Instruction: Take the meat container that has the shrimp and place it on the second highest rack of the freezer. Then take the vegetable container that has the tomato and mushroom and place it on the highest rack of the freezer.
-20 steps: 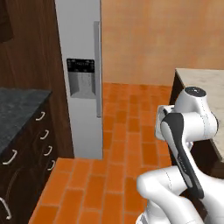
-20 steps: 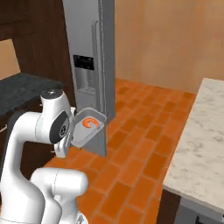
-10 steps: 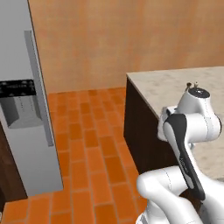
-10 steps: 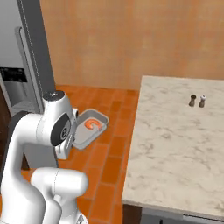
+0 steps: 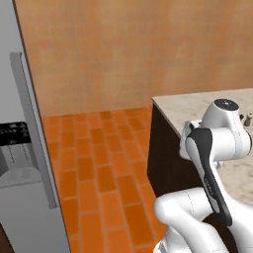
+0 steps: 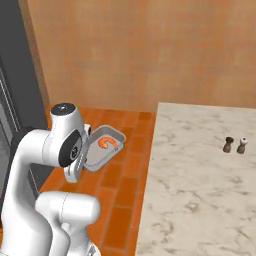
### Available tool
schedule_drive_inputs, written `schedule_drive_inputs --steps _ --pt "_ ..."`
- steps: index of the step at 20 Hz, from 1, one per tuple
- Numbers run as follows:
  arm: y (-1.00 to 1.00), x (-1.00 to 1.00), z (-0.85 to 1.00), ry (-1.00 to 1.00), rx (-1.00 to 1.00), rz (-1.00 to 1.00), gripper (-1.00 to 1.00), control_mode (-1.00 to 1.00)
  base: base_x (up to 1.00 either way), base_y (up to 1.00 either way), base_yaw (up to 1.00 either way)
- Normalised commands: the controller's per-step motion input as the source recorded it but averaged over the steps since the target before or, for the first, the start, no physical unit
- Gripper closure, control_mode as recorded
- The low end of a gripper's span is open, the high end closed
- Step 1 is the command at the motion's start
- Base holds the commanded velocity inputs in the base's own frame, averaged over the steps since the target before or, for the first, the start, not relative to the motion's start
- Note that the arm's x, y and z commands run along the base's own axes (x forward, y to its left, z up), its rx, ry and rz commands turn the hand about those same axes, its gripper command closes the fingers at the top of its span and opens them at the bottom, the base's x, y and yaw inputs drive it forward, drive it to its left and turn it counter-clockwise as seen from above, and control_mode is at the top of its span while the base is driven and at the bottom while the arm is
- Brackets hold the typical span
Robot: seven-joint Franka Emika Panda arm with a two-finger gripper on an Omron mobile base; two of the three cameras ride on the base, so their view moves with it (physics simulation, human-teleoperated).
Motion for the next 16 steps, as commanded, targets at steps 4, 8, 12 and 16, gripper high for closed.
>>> schedule_drive_inputs --steps 4,8,12,16 --pt "0.00 0.00 0.00 0.00 0.00 0.00 1.00 1.00 1.00 0.00 0.00" --pt "0.00 0.00 0.00 0.00 0.00 0.00 1.00 1.00 1.00 0.00 0.00" --pt "0.00 0.00 0.00 0.00 0.00 0.00 1.00 1.00 1.00 0.00 0.00" --pt "0.00 0.00 0.00 0.00 0.00 0.00 1.00 1.00 1.00 -0.03 0.18"
